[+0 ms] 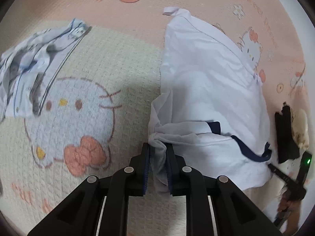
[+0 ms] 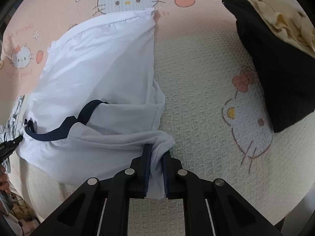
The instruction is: Fold clothes
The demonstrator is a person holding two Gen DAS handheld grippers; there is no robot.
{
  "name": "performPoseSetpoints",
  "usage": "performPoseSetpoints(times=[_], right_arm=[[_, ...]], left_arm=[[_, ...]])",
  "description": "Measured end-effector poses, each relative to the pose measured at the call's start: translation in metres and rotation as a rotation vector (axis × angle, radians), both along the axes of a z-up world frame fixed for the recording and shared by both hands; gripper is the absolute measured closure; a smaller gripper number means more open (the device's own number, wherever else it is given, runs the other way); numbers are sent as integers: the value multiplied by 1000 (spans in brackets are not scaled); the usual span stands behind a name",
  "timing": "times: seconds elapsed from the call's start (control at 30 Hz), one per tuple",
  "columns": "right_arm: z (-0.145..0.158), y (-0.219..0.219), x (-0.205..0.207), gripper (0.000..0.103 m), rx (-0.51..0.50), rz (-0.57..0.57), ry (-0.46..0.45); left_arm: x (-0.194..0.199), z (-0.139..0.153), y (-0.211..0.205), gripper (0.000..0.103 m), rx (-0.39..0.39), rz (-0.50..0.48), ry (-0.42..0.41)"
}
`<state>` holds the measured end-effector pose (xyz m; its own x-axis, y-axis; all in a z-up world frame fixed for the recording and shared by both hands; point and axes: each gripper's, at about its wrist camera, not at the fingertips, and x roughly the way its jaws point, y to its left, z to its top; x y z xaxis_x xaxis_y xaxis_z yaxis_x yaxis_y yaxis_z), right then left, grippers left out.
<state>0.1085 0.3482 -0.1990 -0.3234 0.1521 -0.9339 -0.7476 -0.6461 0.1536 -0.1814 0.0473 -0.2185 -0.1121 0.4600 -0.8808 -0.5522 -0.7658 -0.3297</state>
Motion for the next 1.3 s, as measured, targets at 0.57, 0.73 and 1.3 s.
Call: performPoseSetpoints(times=[0.57,0.73,1.3], right_arm=[[17,-23,-23,61,206,283,-214],[60,-42,-2,39,315,294,-34],[71,-97,-9,39,370,366,63]], left_arm=[[18,54,19,49,-138,-67,66],[46,101,24,49,-181,-197,189],[108,125,70,49,-537,-764,571]])
